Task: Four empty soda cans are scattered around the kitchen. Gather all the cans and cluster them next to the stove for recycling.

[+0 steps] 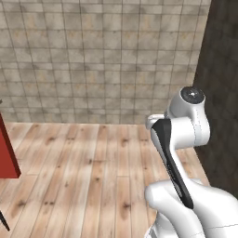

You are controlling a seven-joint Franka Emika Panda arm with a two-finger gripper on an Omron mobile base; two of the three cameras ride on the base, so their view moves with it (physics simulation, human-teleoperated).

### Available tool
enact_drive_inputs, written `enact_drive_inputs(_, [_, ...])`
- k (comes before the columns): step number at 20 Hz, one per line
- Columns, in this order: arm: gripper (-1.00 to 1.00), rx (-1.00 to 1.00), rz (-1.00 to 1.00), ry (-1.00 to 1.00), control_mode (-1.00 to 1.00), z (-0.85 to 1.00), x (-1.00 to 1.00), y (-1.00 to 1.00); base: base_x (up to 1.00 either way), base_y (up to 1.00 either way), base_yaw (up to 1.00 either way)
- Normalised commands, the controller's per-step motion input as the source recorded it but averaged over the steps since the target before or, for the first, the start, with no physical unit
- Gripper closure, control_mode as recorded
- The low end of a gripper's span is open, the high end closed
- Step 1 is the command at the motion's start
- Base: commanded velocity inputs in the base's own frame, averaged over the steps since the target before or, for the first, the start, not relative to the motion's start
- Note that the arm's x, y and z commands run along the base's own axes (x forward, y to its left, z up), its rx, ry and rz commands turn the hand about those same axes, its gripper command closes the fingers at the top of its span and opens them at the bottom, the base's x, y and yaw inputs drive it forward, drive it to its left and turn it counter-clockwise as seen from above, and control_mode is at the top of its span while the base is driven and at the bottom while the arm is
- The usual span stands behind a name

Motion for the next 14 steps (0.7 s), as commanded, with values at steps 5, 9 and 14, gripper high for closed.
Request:
enact_drive_inputs(5, [-1.00,0.00,0.00,0.00,1.00,0.00,0.00,0.00,0.94,-0.47,0.14])
enact_drive_inputs(9, [-1.00,0.00,0.00,0.00,1.00,0.00,0.00,0.00,0.97,-0.45,0.14])
enact_drive_inputs(14, [-1.00,0.00,0.00,0.00,1.00,0.00,0.00,0.00,0.96,-0.44,0.15])
